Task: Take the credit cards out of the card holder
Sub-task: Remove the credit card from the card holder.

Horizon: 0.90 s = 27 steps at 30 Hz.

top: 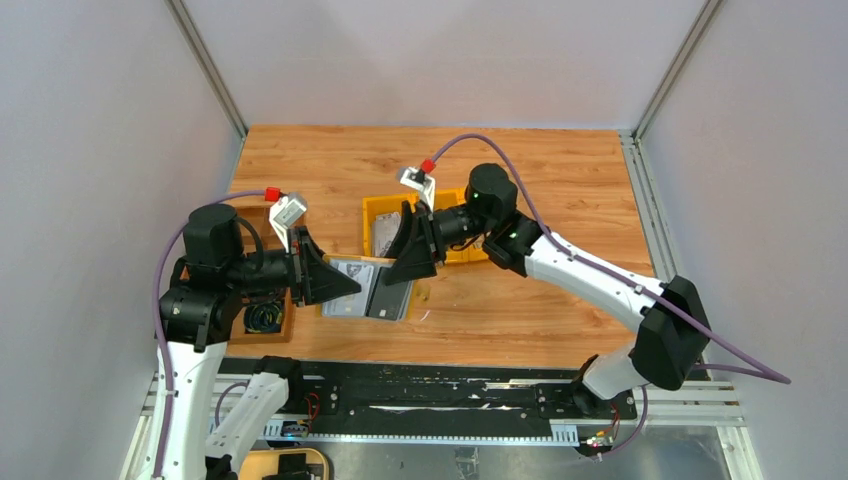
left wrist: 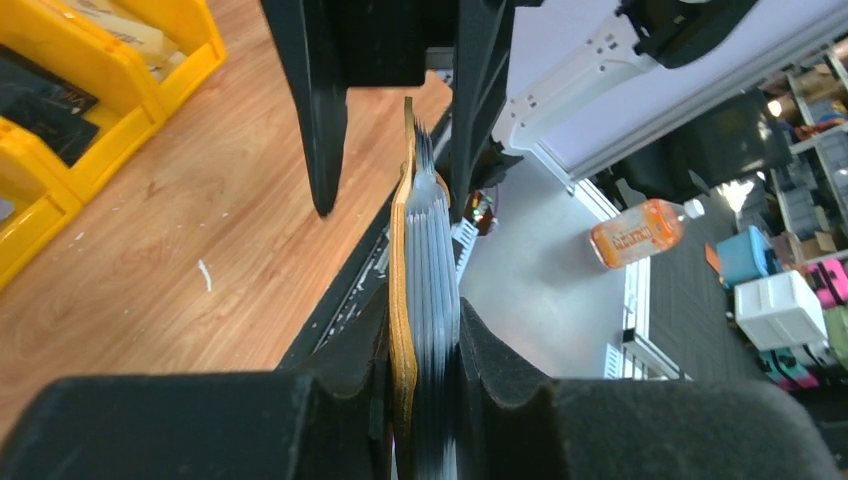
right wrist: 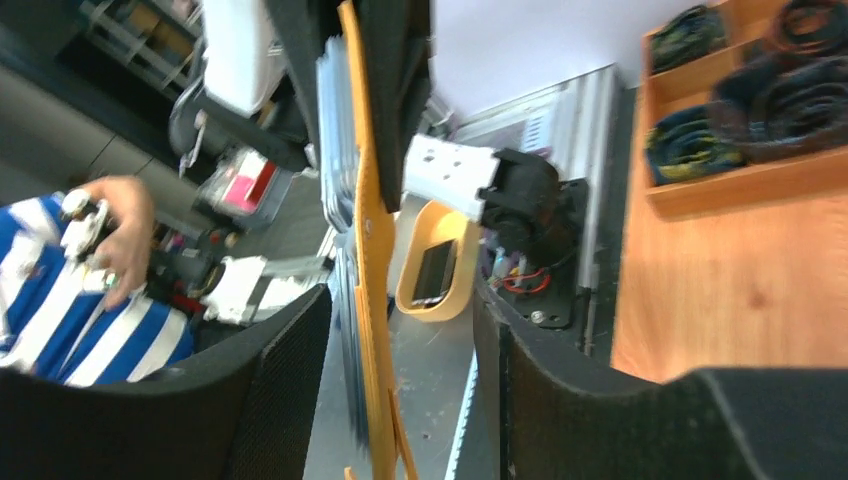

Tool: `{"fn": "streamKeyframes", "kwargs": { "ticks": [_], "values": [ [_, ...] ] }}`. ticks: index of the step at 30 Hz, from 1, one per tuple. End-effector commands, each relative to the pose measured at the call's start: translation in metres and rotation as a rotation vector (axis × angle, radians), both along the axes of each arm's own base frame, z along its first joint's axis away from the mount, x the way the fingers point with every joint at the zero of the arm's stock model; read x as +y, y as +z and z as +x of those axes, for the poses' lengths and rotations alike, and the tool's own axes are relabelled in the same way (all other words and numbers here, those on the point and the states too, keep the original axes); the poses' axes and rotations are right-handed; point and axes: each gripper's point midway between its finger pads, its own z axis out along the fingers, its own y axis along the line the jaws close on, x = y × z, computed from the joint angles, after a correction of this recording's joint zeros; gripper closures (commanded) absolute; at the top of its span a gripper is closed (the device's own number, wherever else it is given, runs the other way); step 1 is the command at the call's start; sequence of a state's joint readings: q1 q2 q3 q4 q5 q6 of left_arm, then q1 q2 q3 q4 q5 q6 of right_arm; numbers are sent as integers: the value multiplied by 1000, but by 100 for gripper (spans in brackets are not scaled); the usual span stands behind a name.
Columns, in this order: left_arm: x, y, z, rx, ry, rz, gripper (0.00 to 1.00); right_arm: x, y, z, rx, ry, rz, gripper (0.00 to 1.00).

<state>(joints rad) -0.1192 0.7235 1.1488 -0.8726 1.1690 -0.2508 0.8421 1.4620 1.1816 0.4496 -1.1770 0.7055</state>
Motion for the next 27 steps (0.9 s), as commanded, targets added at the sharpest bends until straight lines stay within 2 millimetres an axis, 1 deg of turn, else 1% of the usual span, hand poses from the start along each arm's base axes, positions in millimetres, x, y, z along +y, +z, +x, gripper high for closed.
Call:
{"fn": "streamKeyframes", "kwargs": {
  "ticks": [1, 3, 4, 5, 6, 8, 11, 14, 16, 21, 23, 27],
  "values": [
    [5, 6, 15, -39, 104, 27, 100, -18, 30, 51, -53, -304, 6, 40],
    [10, -1, 28, -29, 180, 55, 100, -31, 41, 70, -91, -473, 7, 36],
    [12, -3, 33, -21, 210, 62, 100, -37, 48, 75, -108, -541, 16, 35],
    [14, -5, 38, -10, 238, 68, 100, -42, 57, 76, -119, -578, 35, 35],
    [15, -6, 43, -7, 261, 72, 100, -43, 60, 75, -105, -580, 40, 36],
    [19, -7, 51, -3, 309, 81, 100, -37, 64, 62, -70, -515, 54, 39],
    [18, -3, 56, -13, 322, 67, 100, -18, 64, 35, -17, -375, 70, 41],
    [15, 4, 53, -6, 300, 35, 100, -1, 57, 15, 28, -261, 67, 43],
    [12, 10, 48, -20, 273, 15, 100, 7, 54, 11, 71, -227, 70, 44],
    [1, 30, 27, -32, 156, -76, 100, 17, 41, 13, 121, -195, 57, 44],
    [-1, 36, 22, -28, 132, -104, 100, 21, 36, 16, 129, -196, 45, 44],
    [-4, 45, 14, -31, 85, -143, 100, 25, 33, 15, 136, -191, 35, 45]
  ]
}}
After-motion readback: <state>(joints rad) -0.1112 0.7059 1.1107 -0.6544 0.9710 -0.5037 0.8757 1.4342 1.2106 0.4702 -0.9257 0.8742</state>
